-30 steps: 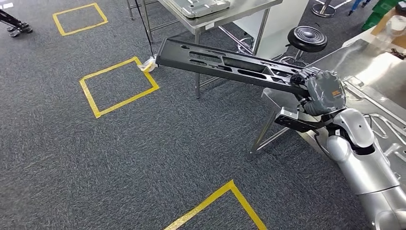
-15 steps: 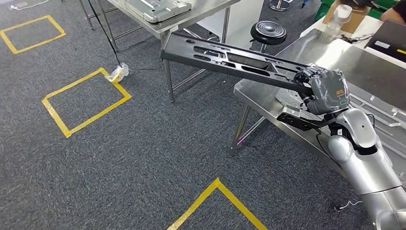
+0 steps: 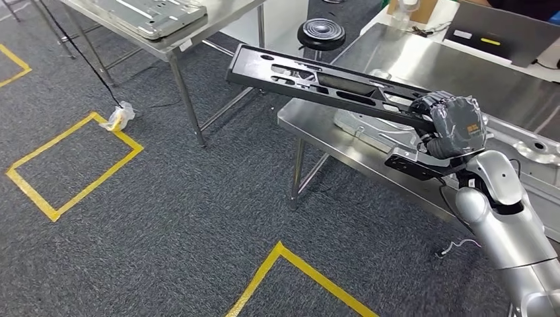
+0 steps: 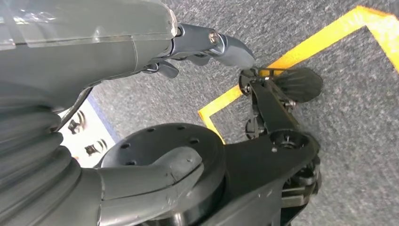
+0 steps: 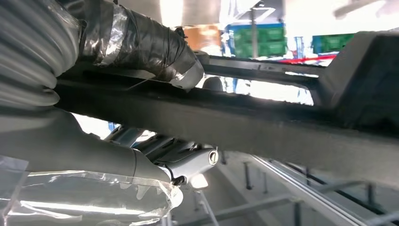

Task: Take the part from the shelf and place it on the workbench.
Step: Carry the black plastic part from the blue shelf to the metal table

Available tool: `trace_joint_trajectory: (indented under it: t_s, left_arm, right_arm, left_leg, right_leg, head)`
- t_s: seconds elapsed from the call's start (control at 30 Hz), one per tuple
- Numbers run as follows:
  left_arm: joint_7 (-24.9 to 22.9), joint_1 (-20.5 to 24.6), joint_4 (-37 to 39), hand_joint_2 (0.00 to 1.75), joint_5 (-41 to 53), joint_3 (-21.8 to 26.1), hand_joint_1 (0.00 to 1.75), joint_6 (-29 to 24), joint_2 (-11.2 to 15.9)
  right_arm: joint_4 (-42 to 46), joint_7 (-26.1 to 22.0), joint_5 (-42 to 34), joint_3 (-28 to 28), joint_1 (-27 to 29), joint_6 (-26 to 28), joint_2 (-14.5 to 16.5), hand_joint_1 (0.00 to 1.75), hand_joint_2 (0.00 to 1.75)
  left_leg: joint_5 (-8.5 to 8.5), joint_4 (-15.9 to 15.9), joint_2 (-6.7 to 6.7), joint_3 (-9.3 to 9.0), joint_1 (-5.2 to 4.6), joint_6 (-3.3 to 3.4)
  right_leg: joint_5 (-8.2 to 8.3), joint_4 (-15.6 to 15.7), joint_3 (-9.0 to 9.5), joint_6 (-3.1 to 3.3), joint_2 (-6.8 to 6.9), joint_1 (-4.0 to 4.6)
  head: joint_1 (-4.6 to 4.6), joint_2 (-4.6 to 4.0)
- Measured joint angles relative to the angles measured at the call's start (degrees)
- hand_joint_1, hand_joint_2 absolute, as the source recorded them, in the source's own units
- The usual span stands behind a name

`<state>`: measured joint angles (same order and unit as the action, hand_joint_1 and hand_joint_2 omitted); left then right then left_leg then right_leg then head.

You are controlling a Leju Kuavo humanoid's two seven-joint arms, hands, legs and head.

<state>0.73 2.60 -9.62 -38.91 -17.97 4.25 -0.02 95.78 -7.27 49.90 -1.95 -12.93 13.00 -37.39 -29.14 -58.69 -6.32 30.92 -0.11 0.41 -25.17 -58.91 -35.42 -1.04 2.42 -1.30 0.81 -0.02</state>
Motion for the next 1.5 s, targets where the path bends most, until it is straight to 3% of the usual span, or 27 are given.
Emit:
trace_joint_trajectory:
  t_s: [0.03,0.1,0.17,0.2,0.27,0.33,0.4,0.47,0.53,0.6,0.67,0.7,0.73,0.8,0.83,0.9,0.97,1.0,1.07,1.13,1.17,1.2,1.23,1.27,1.37,1.4,1.5]
  left_arm:
    - [0.0,0.0,0.0,1.75,0.0,0.0,0.0,0.0,0.0]
    - [0.0,-0.1,0.0,1.75,-0.1,0.0,0.0,-0.1,0.0]
    - [0.0,-0.2,0.0,1.75,-0.1,0.0,0.0,-0.1,0.0]
    - [0.0,-0.2,0.0,1.75,-0.1,0.0,0.0,-0.2,0.0]
    - [0.0,-0.3,0.0,1.75,-0.2,0.0,0.0,-0.2,0.0]
    - [-0.1,-0.4,0.0,1.75,-0.2,0.0,0.0,-0.3,0.1]
    - [-0.1,-0.4,0.0,1.75,-0.2,0.0,0.0,-0.4,0.3]
    - [-0.1,-0.1,0.0,1.75,-0.2,0.0,0.0,-0.4,0.2]
    - [-0.1,0.1,0.0,1.75,-0.3,0.0,0.0,-0.4,0.1]
    - [-0.2,-0.1,0.0,1.75,-0.3,0.0,0.0,-0.3,0.0]
    - [-0.2,-0.2,0.0,1.75,-0.2,0.0,0.0,-0.3,0.0]
    - [-0.2,-0.3,0.0,1.75,-0.2,0.0,0.0,-0.3,0.0]
    - [-0.2,-0.3,0.0,1.75,-0.2,0.0,0.0,-0.2,-0.1]
    - [-0.2,-0.2,0.0,1.75,-0.1,0.0,0.0,-0.1,-0.1]
    - [-0.2,-0.2,0.0,1.75,-0.1,0.0,0.0,-0.1,-0.1]
    - [-0.2,-0.1,0.0,1.75,-0.1,0.0,0.0,-0.1,-0.1]
    - [-0.1,0.0,0.0,1.75,-0.2,0.0,0.0,-0.1,0.0]
    - [-0.1,0.1,0.0,1.75,-0.2,0.0,0.0,-0.1,0.0]
    - [-0.1,0.2,0.0,1.75,-0.2,0.0,0.0,-0.1,0.0]
    - [0.0,0.2,0.0,1.75,-0.2,0.0,0.0,-0.1,0.0]
    - [0.0,0.2,0.0,1.75,-0.2,0.0,0.0,-0.1,0.1]
    - [0.1,0.2,0.0,1.75,-0.2,0.0,0.0,-0.1,0.1]
    - [0.2,0.1,0.0,1.75,-0.3,0.0,0.0,-0.1,0.1]
    - [0.2,0.1,0.0,1.75,-0.4,0.0,0.0,0.0,0.1]
    - [-0.1,-0.1,0.0,1.75,-0.6,0.0,0.0,0.1,0.4]
    - [-0.2,0.0,0.0,1.75,-0.5,0.0,0.0,0.1,0.5]
    - [-0.5,0.2,0.0,1.75,-0.4,0.0,0.0,0.2,0.5]
  right_arm:
    - [0.0,0.1,0.0,-0.1,0.0,0.0,0.0,1.75,1.75]
    - [0.0,0.2,0.0,-0.2,0.0,0.0,0.0,1.75,1.75]
    - [-0.1,0.4,0.1,-0.3,0.1,0.0,0.0,1.75,1.75]
    - [-0.1,0.5,0.2,-0.3,0.1,0.0,0.0,1.75,1.75]
    - [-0.2,0.6,0.6,-0.4,0.2,0.0,0.0,1.75,1.75]
    - [-0.4,0.9,1.2,-0.6,0.3,0.2,0.1,1.75,1.75]
    - [-0.8,1.3,2.0,-0.8,0.4,0.3,0.1,1.75,1.75]
    - [-1.3,1.7,3.0,-0.9,0.6,0.4,0.0,1.75,1.75]
    - [-1.9,1.8,3.9,-1.2,0.6,0.5,-0.3,1.75,1.75]
    - [-2.8,1.8,4.1,-1.3,0.2,0.5,-0.4,1.75,1.75]
    - [-4.0,2.0,4.1,-1.3,-0.1,0.6,-0.4,1.75,1.75]
    - [-4.6,2.1,4.2,-1.3,-0.1,0.6,-0.4,1.75,1.75]
    - [-5.2,2.2,4.2,-1.3,-0.2,0.5,-0.4,1.75,1.75]
    - [-6.5,2.2,4.2,-1.3,-0.8,0.5,-0.4,1.75,1.75]
    - [-7.3,2.2,4.2,-1.4,-1.4,0.4,-0.4,1.75,1.75]
    - [-9.2,2.5,4.5,-1.4,-2.7,0.3,-0.3,1.75,1.75]
    - [-11.4,2.9,5.7,-1.4,-4.0,0.3,-0.3,1.75,1.75]
    - [-12.7,3.1,6.5,-1.4,-4.7,0.3,-0.4,1.75,1.75]
    - [-15.3,3.3,8.1,-1.3,-6.7,0.3,-0.4,1.75,1.75]
    - [-18.1,3.4,9.0,-1.2,-8.5,0.4,-0.3,1.75,1.75]
    - [-19.6,3.4,9.1,-1.1,-9.3,0.5,-0.2,1.75,1.75]
    - [-21.0,3.4,9.2,-0.9,-10.1,0.7,0.0,1.75,1.75]
    - [-22.3,3.3,9.4,-0.7,-10.8,0.9,0.1,1.75,1.75]
    - [-23.5,3.2,9.6,-0.5,-11.4,1.2,0.2,1.75,1.75]
    - [-26.3,2.6,10.3,0.6,-13.0,2.1,0.6,1.75,1.75]
    - [-27.0,2.6,10.4,1.0,-13.5,2.4,0.7,1.75,1.75]
    - [-28.4,2.5,10.8,2.1,-14.3,2.6,1.0,1.75,1.75]
  left_leg:
    - [-1.18,-1.8,1.39,0.7,0.16,-0.22]
    - [-4.78,-8.9,4.78,4.13,0.34,-0.3]
    - [-6.93,-15.9,5.8,7.97,0.32,-0.11]
    - [-6.32,-16.7,5.93,8.72,0.3,0.09]
    - [-2.1,-11.6,6.74,7.09,0.19,0.84]
    - [1.82,-3.7,9.66,4.04,0.1,1.79]
    - [2.86,-0.4,11.16,2.6,-0.09,2.2]
    - [3.12,0.3,9.78,2.11,-0.17,2.36]
    - [3.6,1.6,8.24,1.43,0.04,2.83]
    - [3.78,2.2,6.73,1.06,0.12,3.16]
    - [3.6,2.1,5.33,1.07,0.15,3.19]
    - [3.43,2.0,4.61,1.05,0.2,3.11]
    - [3.21,1.8,3.93,1.02,0.31,2.95]
    - [2.57,1.2,2.59,0.97,0.48,2.36]
    - [2.19,0.7,1.99,0.98,0.42,1.95]
    - [1.6,0.2,1.04,0.93,0.17,1.2]
    - [1.27,0.3,0.26,0.56,0.1,0.58]
    - [0.94,0.1,0.51,0.45,0.21,0.26]
    - [-1.15,-3.1,2.72,1.67,0.45,-0.2]
    - [-4.67,-10.3,5.29,5.39,0.58,-0.3]
    - [-5.91,-13.9,5.77,7.39,0.6,-0.27]
    - [-6.15,-16.0,5.91,8.74,0.59,-0.17]
    - [-5.24,-16.2,5.95,9.14,0.56,0.02]
    - [-3.32,-14.1,5.97,8.48,0.48,0.34]
    - [2.35,-3.2,6.34,4.13,0.0,1.73]
    - [2.99,-1.2,6.45,3.39,-0.11,1.86]
    - [3.33,-0.2,6.53,3.13,-0.3,1.22]
  right_leg:
    - [0.07,0.1,0.05,0.44,-0.73,-0.07]
    - [0.09,0.2,0.12,1.08,-2.12,0.0]
    - [0.04,0.1,0.18,1.38,-3.73,0.32]
    - [0.03,0.1,0.26,1.44,-4.62,0.47]
    - [0.0,0.1,0.44,1.49,-6.45,0.66]
    - [-0.02,0.0,0.39,1.33,-8.07,0.65]
    - [0.06,0.0,0.12,0.72,-9.44,0.3]
    - [0.22,0.2,-0.02,-0.09,-10.39,-0.01]
    - [-0.75,-1.1,-0.64,-0.65,-8.03,0.15]
    - [-3.78,-6.4,-3.2,-1.19,-4.29,0.16]
    - [-6.38,-12.9,-6.43,-1.85,-3.0,-0.26]
    - [-6.39,-14.3,-7.11,-2.18,-2.77,-0.5]
    - [-5.31,-13.5,-6.65,-2.49,-2.5,-0.72]
    - [-1.82,-6.6,-3.1,-3.0,-0.7,-0.95]
    - [-0.59,-3.2,-1.39,-2.93,0.29,-0.82]
    - [-0.09,-0.2,0.02,-2.14,1.16,-0.44]
    - [-0.14,-0.4,-0.07,-1.1,-0.06,-0.28]
    - [-0.12,-0.3,-0.02,-0.71,-0.43,-0.34]
    - [-0.04,-0.1,0.07,0.15,-1.07,-0.51]
    - [-0.07,-0.1,0.07,0.66,-1.5,-0.38]
    - [-0.1,-0.1,0.07,0.78,-1.75,-0.23]
    - [-0.15,-0.2,0.1,0.85,-2.02,-0.06]
    - [-0.19,-0.2,0.16,0.91,-2.31,0.1]
    - [-0.23,-0.2,0.26,0.95,-2.61,0.24]
    - [-0.31,-0.3,0.33,0.8,-3.33,0.59]
    - [-0.34,-0.4,0.2,0.6,-3.46,0.64]
    - [-0.36,-0.5,0.0,0.24,-3.44,0.43]
  head:
    - [-0.01,0.0]
    - [-0.02,0.0]
    - [-0.02,0.0]
    - [-0.01,0.0]
    - [-0.01,0.0]
    - [0.01,0.0]
    - [0.01,0.0]
    - [0.0,0.0]
    - [0.02,0.0]
    - [0.04,0.0]
    - [0.03,0.0]
    - [0.03,-0.01]
    - [0.03,-0.01]
    - [0.04,-0.01]
    - [0.02,0.0]
    - [0.01,-0.01]
    - [0.01,-0.01]
    - [0.0,0.0]
    - [-0.01,0.0]
    - [-0.01,0.0]
    - [-0.01,-0.01]
    - [-0.01,-0.01]
    - [-0.01,-0.01]
    - [-0.01,-0.01]
    - [0.01,-0.02]
    - [0.02,-0.02]
    - [0.02,0.0]
